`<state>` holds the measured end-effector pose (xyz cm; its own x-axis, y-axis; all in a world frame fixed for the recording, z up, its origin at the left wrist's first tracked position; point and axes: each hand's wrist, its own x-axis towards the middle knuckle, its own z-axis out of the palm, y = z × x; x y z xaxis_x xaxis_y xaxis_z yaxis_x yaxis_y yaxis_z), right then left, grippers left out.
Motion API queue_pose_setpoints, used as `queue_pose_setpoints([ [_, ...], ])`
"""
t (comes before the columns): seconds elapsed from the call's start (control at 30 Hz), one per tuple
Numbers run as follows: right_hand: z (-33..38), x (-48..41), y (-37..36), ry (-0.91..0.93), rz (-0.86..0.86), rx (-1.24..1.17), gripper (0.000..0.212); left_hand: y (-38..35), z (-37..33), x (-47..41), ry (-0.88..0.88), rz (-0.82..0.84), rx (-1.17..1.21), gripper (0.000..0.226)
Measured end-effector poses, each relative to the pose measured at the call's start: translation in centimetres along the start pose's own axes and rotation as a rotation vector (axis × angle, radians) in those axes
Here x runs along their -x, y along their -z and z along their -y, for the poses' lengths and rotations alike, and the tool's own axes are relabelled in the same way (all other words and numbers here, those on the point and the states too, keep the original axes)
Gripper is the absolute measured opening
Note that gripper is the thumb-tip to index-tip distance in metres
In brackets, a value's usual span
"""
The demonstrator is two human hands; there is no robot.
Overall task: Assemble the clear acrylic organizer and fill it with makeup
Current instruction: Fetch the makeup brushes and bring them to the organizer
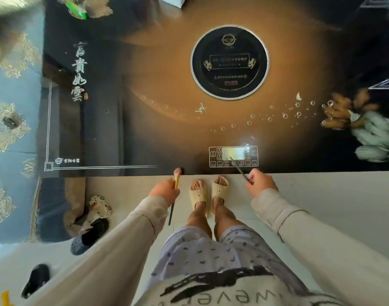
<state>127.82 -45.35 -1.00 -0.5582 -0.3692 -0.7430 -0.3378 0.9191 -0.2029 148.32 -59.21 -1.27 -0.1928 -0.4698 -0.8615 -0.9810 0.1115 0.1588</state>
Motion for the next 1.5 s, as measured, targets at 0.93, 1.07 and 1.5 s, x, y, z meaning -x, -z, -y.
queue_pose_setpoints([
  [0.93, -16.5, 14.1, -8.3, -0.791, 0.014, -0.778, 0.026, -0.5, -11.8, 3.1, -0.466, 0.081, -0.452, 0.026],
  [1.07, -19.4, 15.8, -10.5, -0.89, 0.041, -0.887, 0.026, -3.7, -17.5, 4.3, -0.58, 0.117, -0.6, 0.028],
  [1.5, -35.2, 16.6, -5.5, -0.839, 0.039, -0.976, 0.022, -16.0, -26.4, 6.4, -0.419, 0.217, -0.9, 0.026],
])
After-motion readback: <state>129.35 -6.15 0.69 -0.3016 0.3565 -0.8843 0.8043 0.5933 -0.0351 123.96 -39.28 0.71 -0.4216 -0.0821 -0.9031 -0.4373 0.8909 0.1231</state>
